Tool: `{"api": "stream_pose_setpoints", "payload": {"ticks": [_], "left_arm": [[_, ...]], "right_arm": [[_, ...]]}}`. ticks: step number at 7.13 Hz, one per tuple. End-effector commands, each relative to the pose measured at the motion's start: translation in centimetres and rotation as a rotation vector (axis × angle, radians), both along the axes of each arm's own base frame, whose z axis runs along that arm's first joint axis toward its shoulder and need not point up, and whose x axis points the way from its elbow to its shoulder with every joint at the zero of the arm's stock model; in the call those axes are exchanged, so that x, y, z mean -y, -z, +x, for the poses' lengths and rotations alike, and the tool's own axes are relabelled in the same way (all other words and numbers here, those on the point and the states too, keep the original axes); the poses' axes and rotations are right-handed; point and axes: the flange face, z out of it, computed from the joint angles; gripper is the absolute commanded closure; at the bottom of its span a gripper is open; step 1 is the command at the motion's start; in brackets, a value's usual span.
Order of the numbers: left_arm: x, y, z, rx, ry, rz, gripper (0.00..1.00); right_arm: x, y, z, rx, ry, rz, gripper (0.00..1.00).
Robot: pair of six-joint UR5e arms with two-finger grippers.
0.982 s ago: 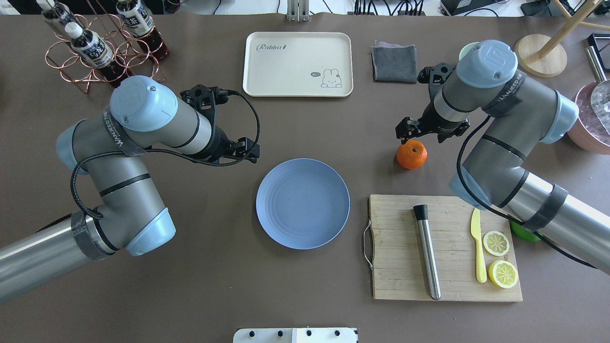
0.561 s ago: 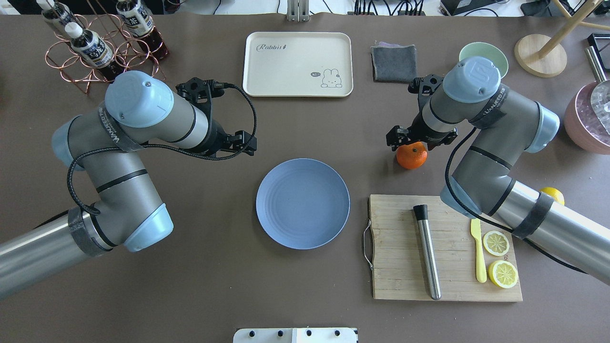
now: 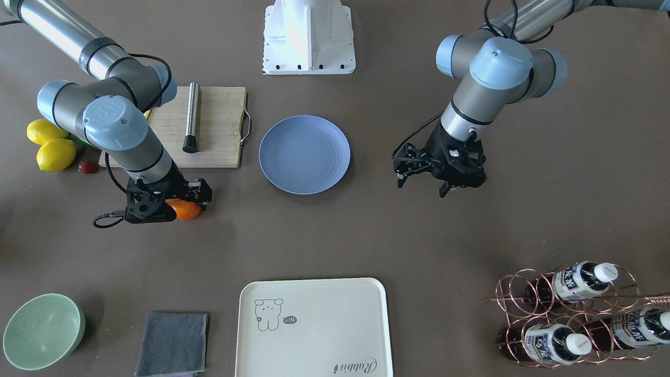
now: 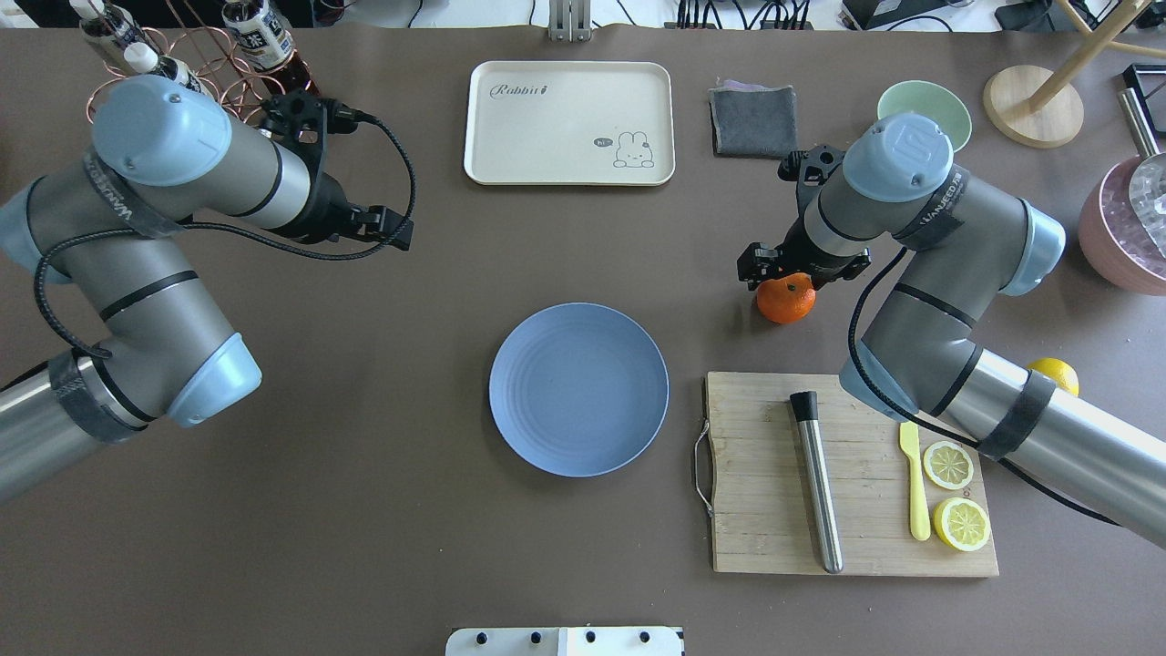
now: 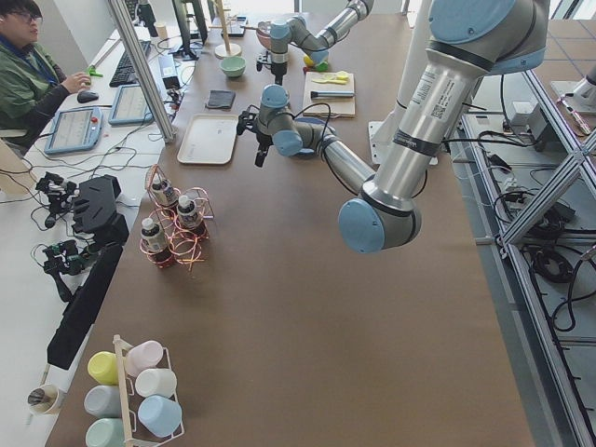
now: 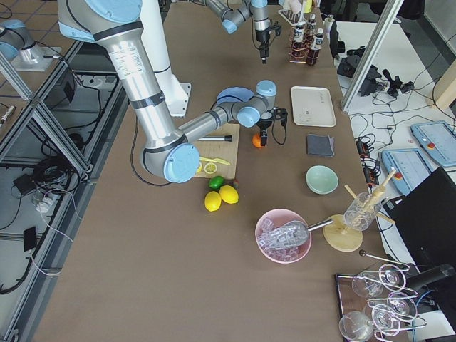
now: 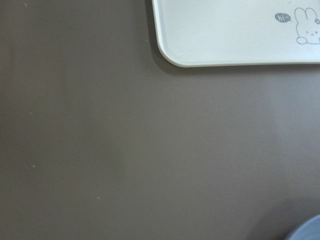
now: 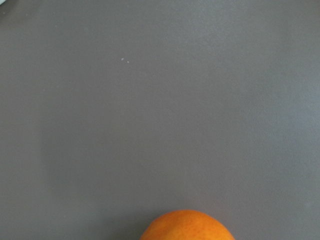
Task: Pick orange to plate
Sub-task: 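Lower the right gripper onto the orange and grasp it while the left arm withdraws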
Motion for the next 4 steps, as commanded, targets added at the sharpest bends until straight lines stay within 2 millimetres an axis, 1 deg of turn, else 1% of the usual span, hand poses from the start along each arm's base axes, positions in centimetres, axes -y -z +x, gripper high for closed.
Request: {"api": "stream_pose_setpoints", "payload": {"ticks": [1, 2, 3, 4], "left_arm": [[1.7, -1.3, -4.4, 0.025, 0.034, 0.042, 0.02], [1.9, -1.3, -5.1, 0.023, 0.044, 0.043, 0.02], [2.3, -1.1, -5.8, 0.021, 0.053, 0.045, 0.02], [3.5, -1.0, -8.5, -0.009, 0.049, 0.016, 0.02]], "right_arm": [[-0.1, 0.3, 0.0, 0.005, 0.000, 0.003, 0.63], [-0.2, 0.8, 0.1, 0.012, 0.000, 0.009, 1.00], [-0.5, 2.0, 0.4, 0.029, 0.001, 0.024, 1.00], [-0.6, 4.2, 1.1, 0.059, -0.001, 0.041, 1.00]]}}
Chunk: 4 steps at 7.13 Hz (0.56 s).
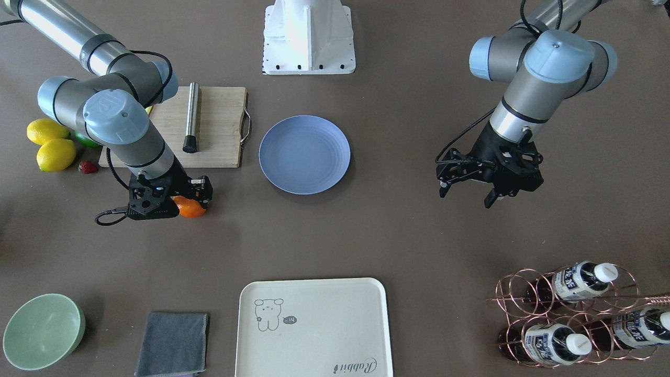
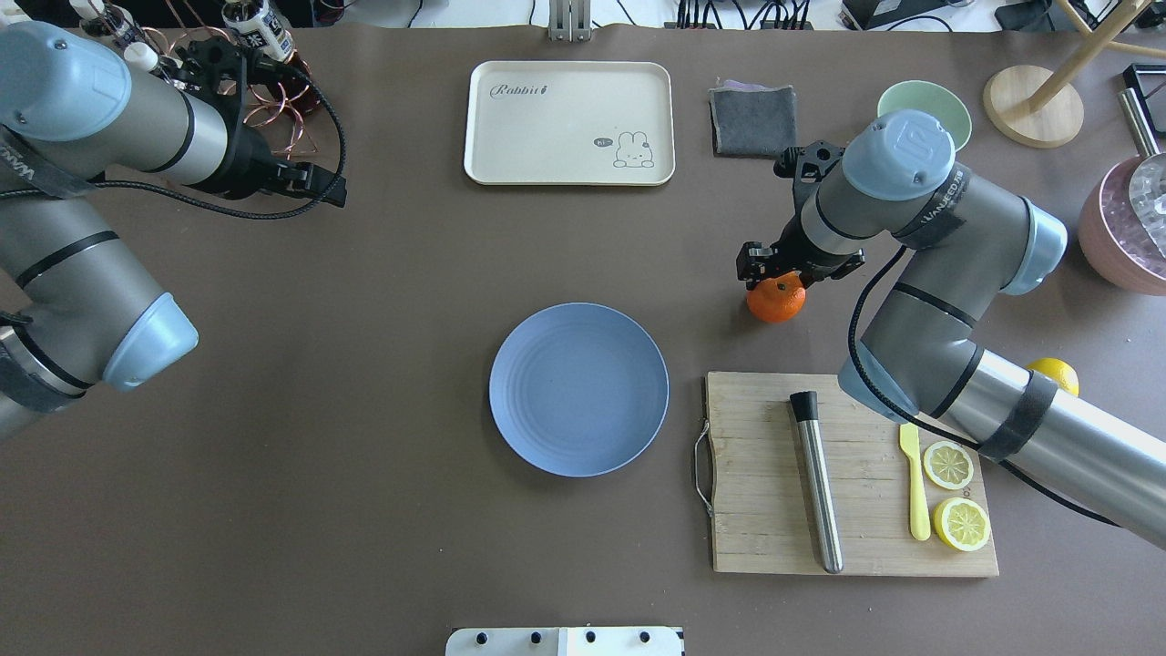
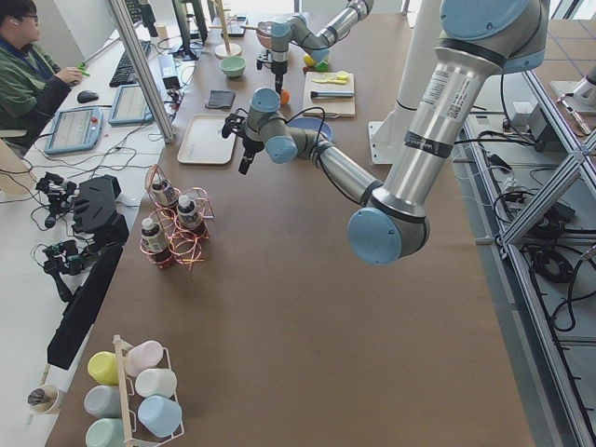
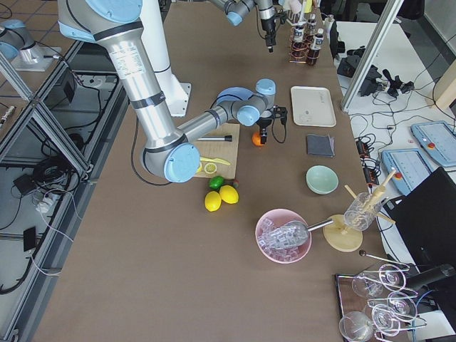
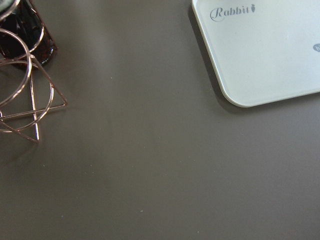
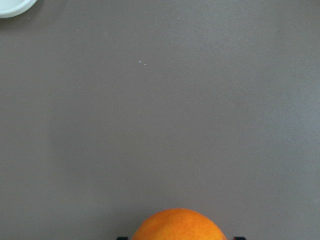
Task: Pick orange to plate
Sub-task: 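Carry the orange with the right gripper and lower it onto the blue plate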
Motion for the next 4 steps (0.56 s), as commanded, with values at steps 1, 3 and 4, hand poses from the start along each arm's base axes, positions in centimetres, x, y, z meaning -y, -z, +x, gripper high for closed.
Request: {"api": "stream_pose_setpoints", "payload": {"ticks": [1, 3, 4], "left_arm": [[2.6, 0.2, -6.5, -0.045, -0.022, -0.001, 0.02], [4.4, -3.3, -12.2, 0.073, -0.088, 0.043, 0.02], [5.0, -5.4, -14.9, 0.137, -0.108, 0.037, 0.02]], "right_arm": [[0.3, 5.2, 0.3, 0.047, -0.007, 0.022, 1.00], [-0.5, 11.6, -1.6, 0.049, -0.015, -0.015, 1.00], [-2.5, 14.6, -4.3, 0.073, -0.032, -0.051, 1.00]]}}
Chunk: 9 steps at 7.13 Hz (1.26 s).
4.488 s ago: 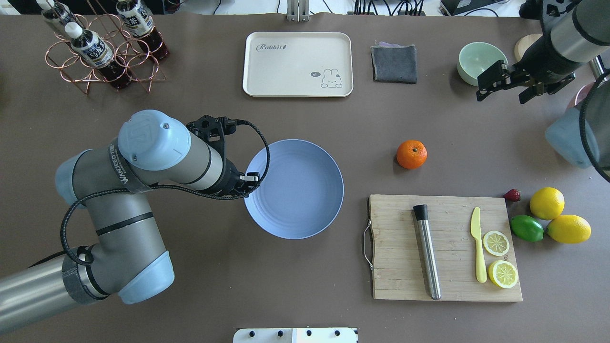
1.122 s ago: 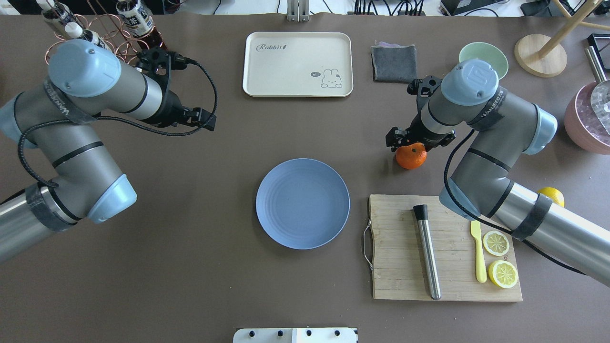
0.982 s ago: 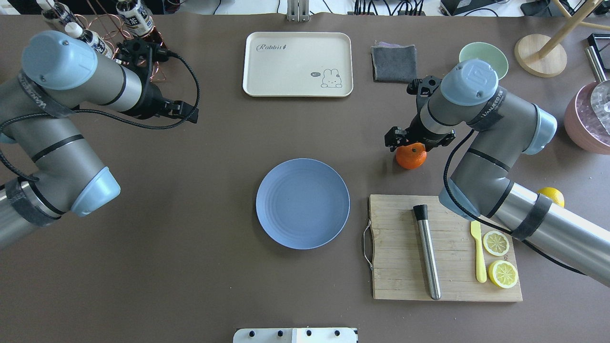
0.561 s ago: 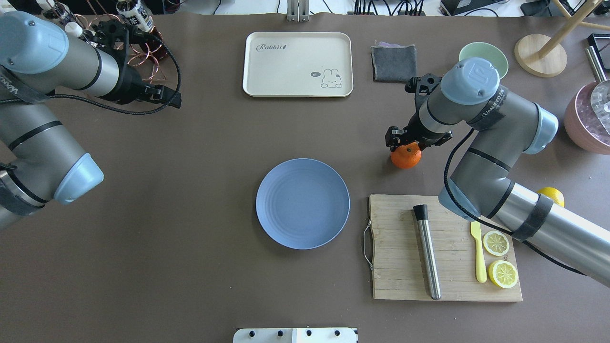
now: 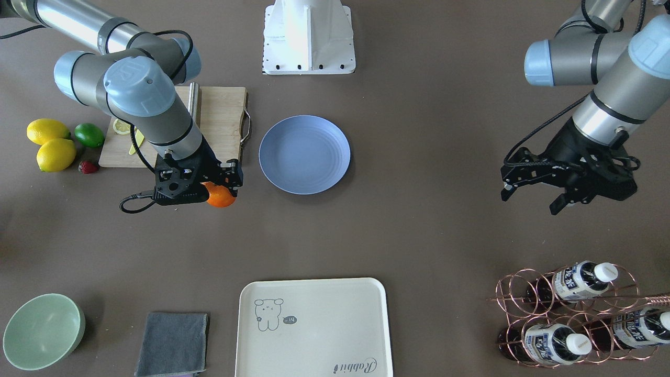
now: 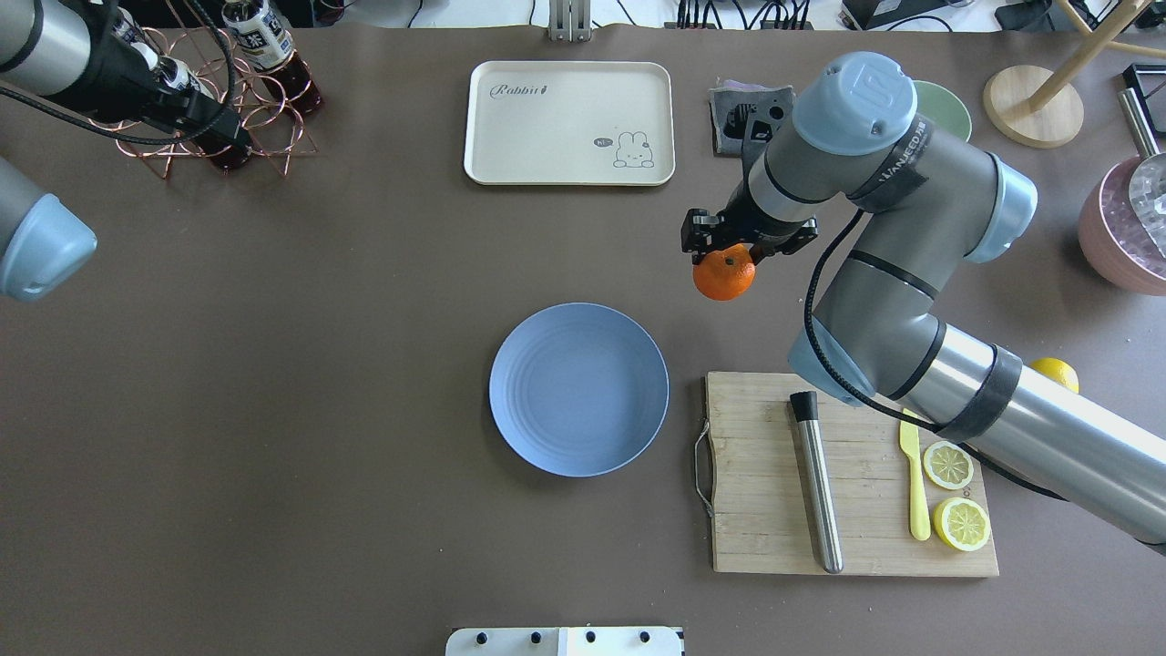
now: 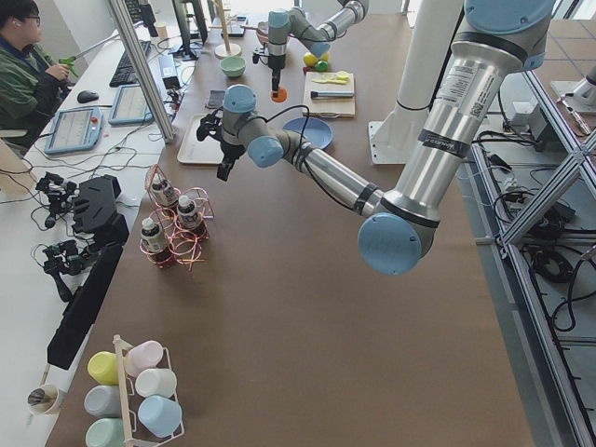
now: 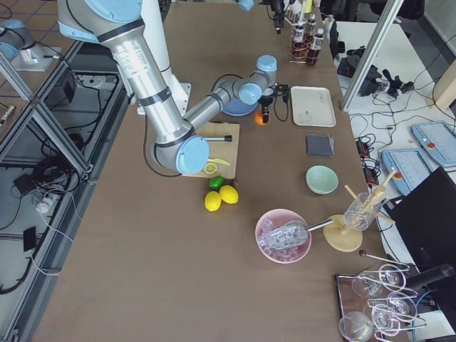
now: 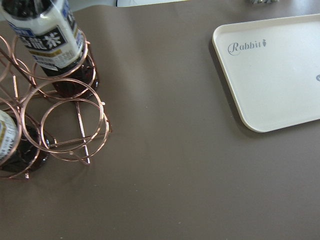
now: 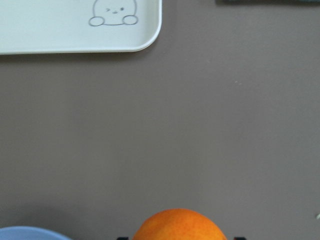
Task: Pick orange to plate
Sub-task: 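Carry the orange with the right gripper and lower it onto the blue plate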
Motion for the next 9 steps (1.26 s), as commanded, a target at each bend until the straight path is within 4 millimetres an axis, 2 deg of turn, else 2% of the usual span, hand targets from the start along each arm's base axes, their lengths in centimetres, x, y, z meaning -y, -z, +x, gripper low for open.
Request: {"api": "stream_pose_setpoints", "payload": {"ticks": [1, 2, 3, 4, 5, 6, 7, 9], "left_arm": [[1.2, -3.7, -5.9, 0.122, -0.051, 0.018, 0.02], [1.1, -5.9, -7.8, 0.165, -0.077, 0.007, 0.02], [1.4, -8.0, -9.1, 0.188, -0.091, 0.005, 0.02], [0.8, -9.6, -10.6, 0.195, -0.082, -0.009, 0.02], [0.1, -10.9, -11.2, 0.199, -0.077, -0.023, 0.02], [0.0, -11.0, -11.8, 0.199, -0.068, -0.027, 0.02], [-0.5, -12.2, -14.0, 0.203, -0.037, -0.050, 0.02], [-0.8, -12.6, -14.5, 0.210, -0.045, -0.044, 0.02]], "right_arm": [[-3.8, 6.3, -4.9, 0.006, -0.023, -0.023, 1.00], [-6.0, 7.9, -7.5, -0.026, -0.020, -0.002, 1.00], [-9.5, 8.0, -11.0, -0.047, -0.026, -0.006, 1.00], [-12.2, 7.8, -13.4, -0.072, -0.040, 0.033, 1.00], [-13.6, 8.1, -14.2, -0.064, -0.033, 0.025, 1.00], [-14.6, 7.8, -15.1, -0.071, -0.040, 0.022, 1.00], [-15.0, 6.9, -16.1, -0.095, -0.049, 0.036, 1.00], [-15.5, 7.0, -16.7, -0.098, -0.041, 0.039, 1.00]]}}
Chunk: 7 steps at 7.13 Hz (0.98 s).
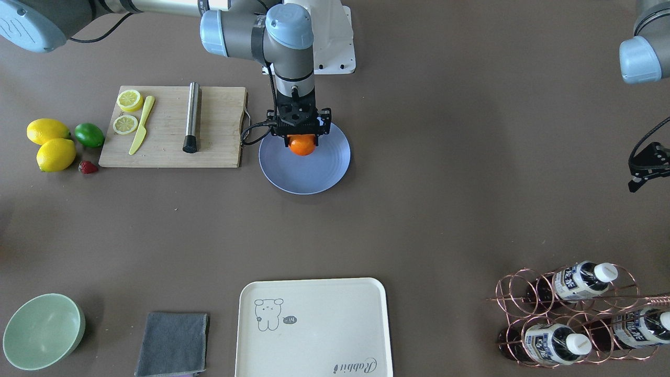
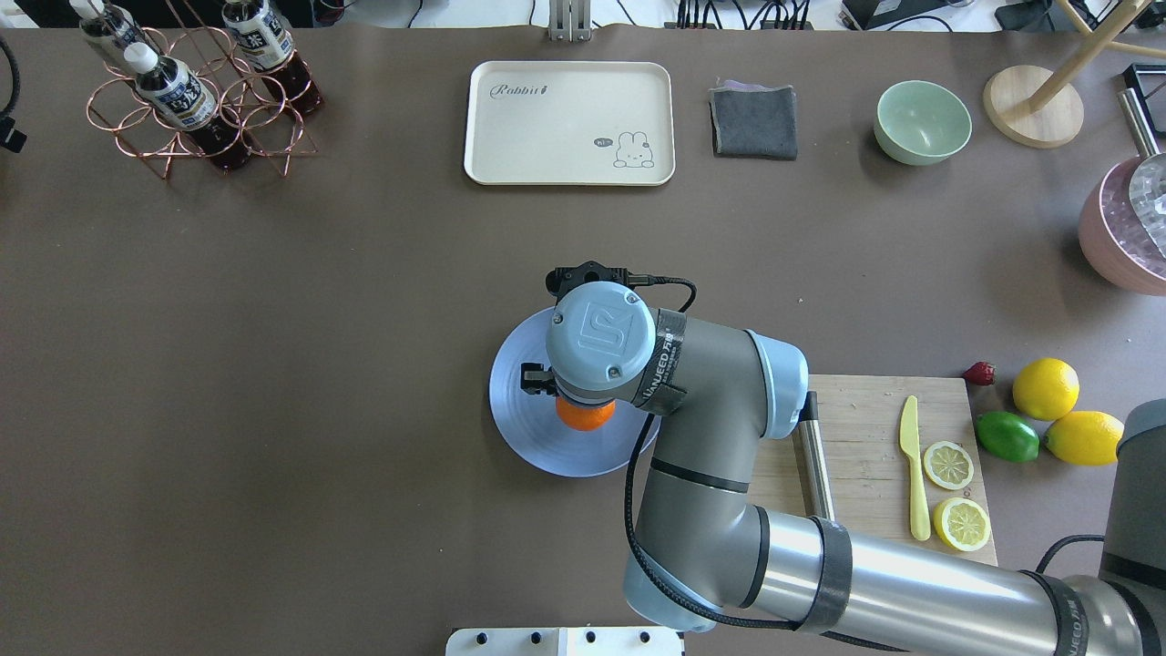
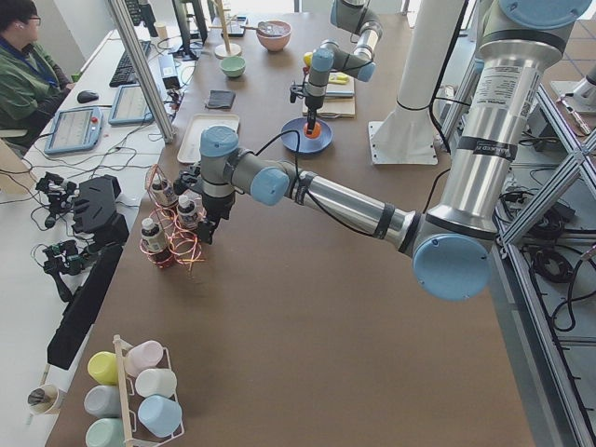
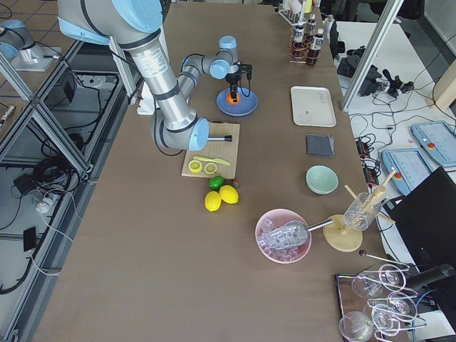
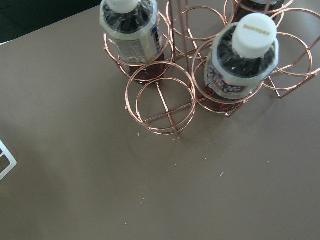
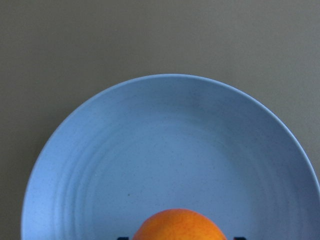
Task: Pick orange to plate
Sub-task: 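Carry the orange with the right gripper and lower it onto the blue plate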
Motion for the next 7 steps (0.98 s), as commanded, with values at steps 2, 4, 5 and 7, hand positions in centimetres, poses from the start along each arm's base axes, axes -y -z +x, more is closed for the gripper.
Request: {"api": "stream_pose_setpoints", "payload": {"ticks": [2, 4, 5, 7], "left_arm": [[-0.2, -0.6, -1.6, 0.001, 0.005, -0.002, 0.02], [-0.7, -1.5, -2.8, -0.030, -0.017, -0.008, 0.02], [-0.8, -1.8, -3.3, -0.030, -0.010, -0.012, 0.02], [-1.3, -2.9, -5.6, -0.017, -0.009, 0.001, 0.02]], "right_arm": [[-0.4, 0.3, -0.7, 0.001, -0.015, -0.014, 0.66], [-0.2, 0.3, -0.4, 0.003, -0.033, -0.018, 0.00], [0.7, 0.9, 0.6, 0.013, -0.048, -0.015, 0.00], [2.5, 3.1, 5.2, 0.039, -0.070, -0.040, 0.00]]}}
